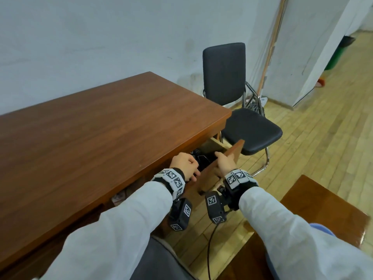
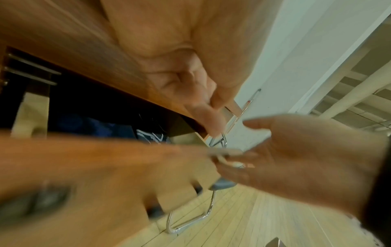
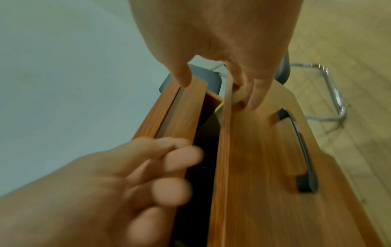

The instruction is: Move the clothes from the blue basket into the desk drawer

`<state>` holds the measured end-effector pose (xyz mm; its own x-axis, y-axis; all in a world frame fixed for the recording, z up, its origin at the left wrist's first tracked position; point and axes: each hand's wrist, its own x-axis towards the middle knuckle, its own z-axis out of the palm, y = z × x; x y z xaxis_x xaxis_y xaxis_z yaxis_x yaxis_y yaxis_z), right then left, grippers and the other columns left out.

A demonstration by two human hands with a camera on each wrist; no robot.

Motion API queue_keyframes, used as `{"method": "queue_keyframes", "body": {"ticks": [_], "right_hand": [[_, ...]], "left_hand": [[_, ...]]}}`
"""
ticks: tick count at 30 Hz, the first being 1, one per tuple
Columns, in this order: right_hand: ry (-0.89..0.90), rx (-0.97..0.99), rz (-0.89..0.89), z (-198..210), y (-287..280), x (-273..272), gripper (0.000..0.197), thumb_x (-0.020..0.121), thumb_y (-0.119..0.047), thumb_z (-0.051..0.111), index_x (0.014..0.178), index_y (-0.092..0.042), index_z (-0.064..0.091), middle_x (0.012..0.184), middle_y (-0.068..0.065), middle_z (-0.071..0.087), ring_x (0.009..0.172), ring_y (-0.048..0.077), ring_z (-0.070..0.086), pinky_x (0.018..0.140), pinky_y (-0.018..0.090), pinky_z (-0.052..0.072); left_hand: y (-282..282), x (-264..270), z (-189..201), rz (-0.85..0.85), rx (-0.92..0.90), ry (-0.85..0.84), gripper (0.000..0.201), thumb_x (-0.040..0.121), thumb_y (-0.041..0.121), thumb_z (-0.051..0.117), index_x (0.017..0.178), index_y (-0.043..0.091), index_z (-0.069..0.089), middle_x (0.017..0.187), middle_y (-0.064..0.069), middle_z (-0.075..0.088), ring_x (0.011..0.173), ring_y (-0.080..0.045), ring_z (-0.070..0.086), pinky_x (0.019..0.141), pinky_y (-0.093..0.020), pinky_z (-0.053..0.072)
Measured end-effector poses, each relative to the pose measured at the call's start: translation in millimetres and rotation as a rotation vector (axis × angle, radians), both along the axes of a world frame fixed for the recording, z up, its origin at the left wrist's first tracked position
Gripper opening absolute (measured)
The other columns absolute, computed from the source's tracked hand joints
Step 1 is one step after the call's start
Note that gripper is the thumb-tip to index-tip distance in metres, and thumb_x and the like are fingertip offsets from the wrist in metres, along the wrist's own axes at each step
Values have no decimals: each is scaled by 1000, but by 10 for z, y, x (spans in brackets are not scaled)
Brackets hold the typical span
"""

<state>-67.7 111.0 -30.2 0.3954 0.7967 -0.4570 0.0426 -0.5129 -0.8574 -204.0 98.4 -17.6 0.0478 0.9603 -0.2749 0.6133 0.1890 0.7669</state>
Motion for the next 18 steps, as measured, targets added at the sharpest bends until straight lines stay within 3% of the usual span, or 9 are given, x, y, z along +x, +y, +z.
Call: {"method": "queue_keyframes", "body": {"ticks": [2,4,6,8,11,14,18], "right_hand": [[80,-16,56,-211,241,-87,82,84,-51,51,150,-11,23,145,17,44,126,38,48,105,49,42],[137,-12,92,-362,433,-184,83,82,-55,47,150,-11,26,144,16,46,126,38,49,105,51,41],[169,-8,120,-129,359,-370,77,90,-50,46,151,-9,21,149,16,40,131,38,44,109,51,36],[160,-13,145,-8,343,-507,72,98,-42,42,152,-6,14,153,17,30,137,37,35,113,47,31],[128,-10,137,-93,472,-605,68,100,-40,39,152,-6,13,154,18,28,139,37,32,114,44,28],[133,-11,96,-132,499,-635,67,100,-42,38,153,-9,14,153,18,30,138,37,33,114,45,28],[69,-5,100,-78,481,-554,71,97,-49,36,152,-10,14,150,18,35,129,35,42,111,49,32]], "left_hand": [[-10,12,-45,-28,-65,18,18,96,17,49,89,12,66,80,-4,73,60,-18,69,53,-26,55],[32,-49,-100,-17,-69,119,25,95,18,48,79,12,66,77,-7,70,70,-27,68,66,-30,57],[65,-130,-135,2,-81,214,29,95,19,46,72,13,63,74,-14,65,76,-34,66,66,-31,50],[111,-205,-165,13,-91,244,27,96,20,44,79,11,63,85,-20,66,89,-36,67,65,-31,44],[195,-263,-227,11,-85,271,27,96,22,44,98,8,67,101,-13,69,93,-33,65,68,-30,43],[240,-240,-274,-2,-103,283,32,97,23,42,109,9,67,112,-12,67,99,-34,63,73,-31,44],[258,-194,-241,-14,-92,226,30,97,20,44,114,9,66,114,-10,67,103,-30,64,79,-30,48]]}}
